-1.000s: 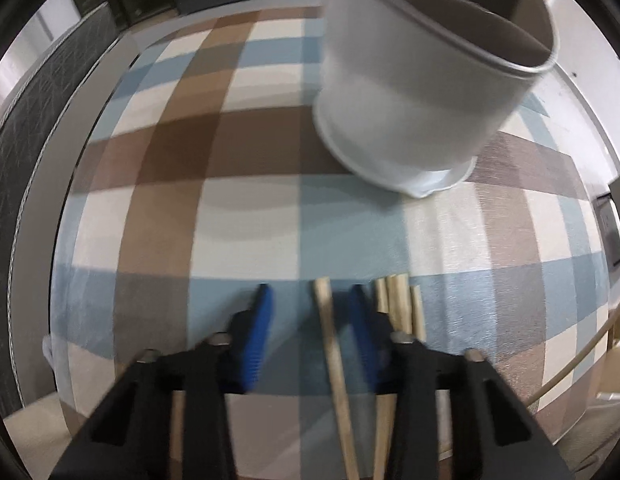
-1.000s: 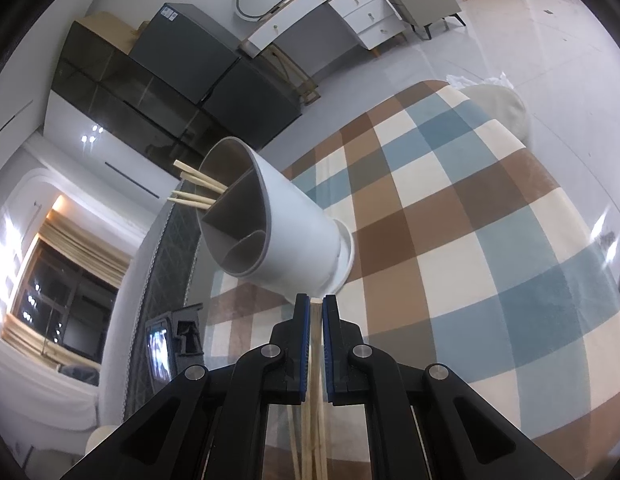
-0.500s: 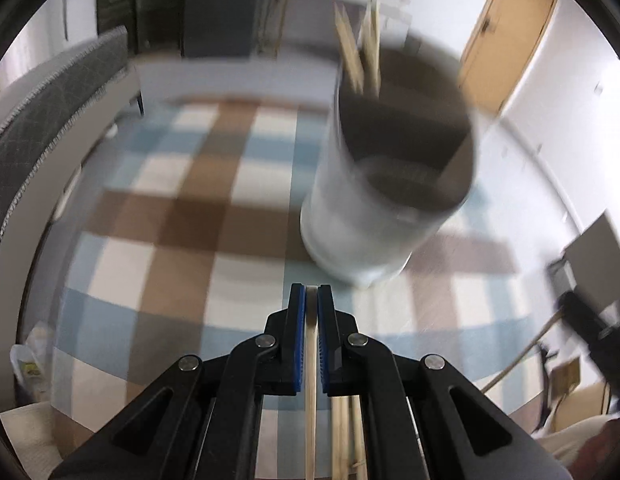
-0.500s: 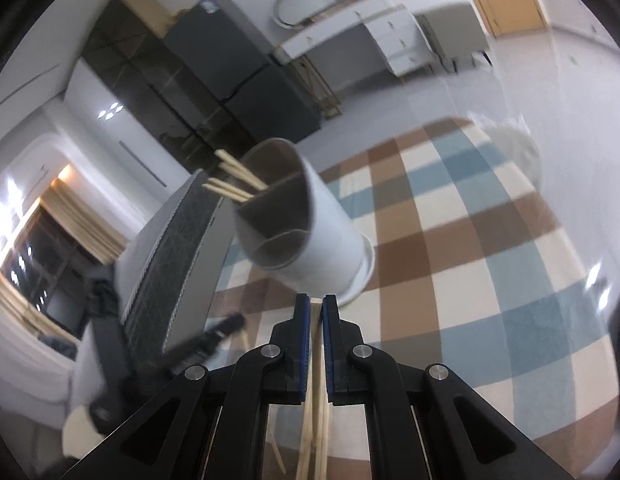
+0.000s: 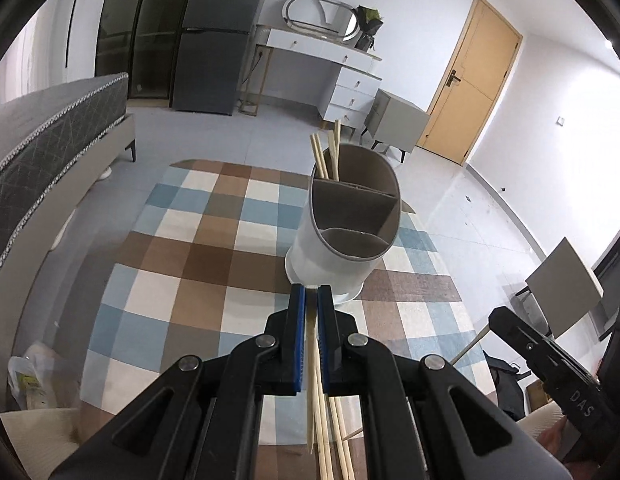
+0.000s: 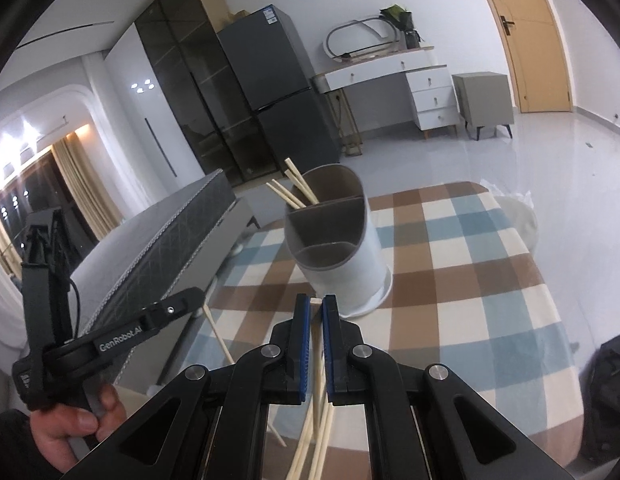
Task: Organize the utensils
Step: 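Lower the held chopstick down into the holder with the right tool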
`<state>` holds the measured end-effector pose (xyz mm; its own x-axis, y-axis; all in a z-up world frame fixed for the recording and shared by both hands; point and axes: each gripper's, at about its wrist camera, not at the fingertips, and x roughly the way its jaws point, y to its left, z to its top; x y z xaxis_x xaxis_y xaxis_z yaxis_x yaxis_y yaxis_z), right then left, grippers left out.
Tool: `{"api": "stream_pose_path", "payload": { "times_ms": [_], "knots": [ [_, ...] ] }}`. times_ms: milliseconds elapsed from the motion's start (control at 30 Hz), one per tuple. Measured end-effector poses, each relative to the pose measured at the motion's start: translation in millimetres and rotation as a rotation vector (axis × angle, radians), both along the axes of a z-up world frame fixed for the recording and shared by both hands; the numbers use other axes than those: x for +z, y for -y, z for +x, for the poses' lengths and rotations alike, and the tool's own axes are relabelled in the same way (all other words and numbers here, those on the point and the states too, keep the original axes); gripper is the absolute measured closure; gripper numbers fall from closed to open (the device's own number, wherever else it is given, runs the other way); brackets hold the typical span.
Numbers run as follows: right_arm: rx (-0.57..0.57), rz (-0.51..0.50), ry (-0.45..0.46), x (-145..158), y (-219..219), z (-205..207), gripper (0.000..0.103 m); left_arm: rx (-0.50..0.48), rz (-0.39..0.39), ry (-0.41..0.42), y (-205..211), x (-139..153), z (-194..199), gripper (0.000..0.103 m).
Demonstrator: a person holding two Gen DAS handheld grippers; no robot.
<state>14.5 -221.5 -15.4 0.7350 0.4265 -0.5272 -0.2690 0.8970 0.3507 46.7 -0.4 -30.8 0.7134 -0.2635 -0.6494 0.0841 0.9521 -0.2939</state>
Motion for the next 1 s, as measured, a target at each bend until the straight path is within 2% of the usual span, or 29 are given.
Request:
{"api": "stream_pose_path", "payload": {
  "times_ms": [533,767,1000],
  "knots": [
    [-0.034,0.016,0.002,8,9,-9,0.098,-0.019,-0.012,0.009,-1,16,-13,0.101],
    [-0.034,0.007,0.036,27,8,1,0.098,-0.042,-0.056,0.052,1,38,-7,0.101],
    [-0.017,-0.036,0.102,66,8,25,0.098,-0.036,-0.095,0.097,0,71,12,0.101]
  ]
}}
